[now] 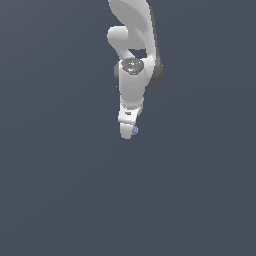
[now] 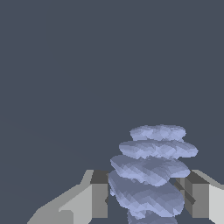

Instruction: Pick up the object and move it to a goal position.

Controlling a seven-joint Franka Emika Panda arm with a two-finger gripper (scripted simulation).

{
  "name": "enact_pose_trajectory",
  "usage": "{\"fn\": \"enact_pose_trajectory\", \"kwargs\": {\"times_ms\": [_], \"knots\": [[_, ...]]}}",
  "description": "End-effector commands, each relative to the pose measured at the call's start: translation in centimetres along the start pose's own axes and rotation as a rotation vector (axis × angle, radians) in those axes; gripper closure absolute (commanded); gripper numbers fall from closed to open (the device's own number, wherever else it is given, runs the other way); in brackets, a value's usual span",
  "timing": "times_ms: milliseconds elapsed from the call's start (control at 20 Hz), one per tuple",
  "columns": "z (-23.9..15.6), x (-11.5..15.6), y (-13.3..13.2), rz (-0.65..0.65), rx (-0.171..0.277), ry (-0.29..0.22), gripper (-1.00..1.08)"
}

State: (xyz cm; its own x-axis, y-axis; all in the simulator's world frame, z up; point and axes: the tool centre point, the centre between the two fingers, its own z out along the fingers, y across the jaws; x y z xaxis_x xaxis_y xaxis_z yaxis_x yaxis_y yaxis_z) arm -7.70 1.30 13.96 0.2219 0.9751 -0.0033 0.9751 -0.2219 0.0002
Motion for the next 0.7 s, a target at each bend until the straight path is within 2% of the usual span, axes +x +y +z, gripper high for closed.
{"fn": "enact_pose_trajectory", "kwargs": {"times_ms": [0,650], "knots": [[-1.3,-1.3,-1.2,0.000,0.000,0.000,1.08],[-5.7,-5.7,-4.8,-0.001,0.000,0.004,1.08]]}}
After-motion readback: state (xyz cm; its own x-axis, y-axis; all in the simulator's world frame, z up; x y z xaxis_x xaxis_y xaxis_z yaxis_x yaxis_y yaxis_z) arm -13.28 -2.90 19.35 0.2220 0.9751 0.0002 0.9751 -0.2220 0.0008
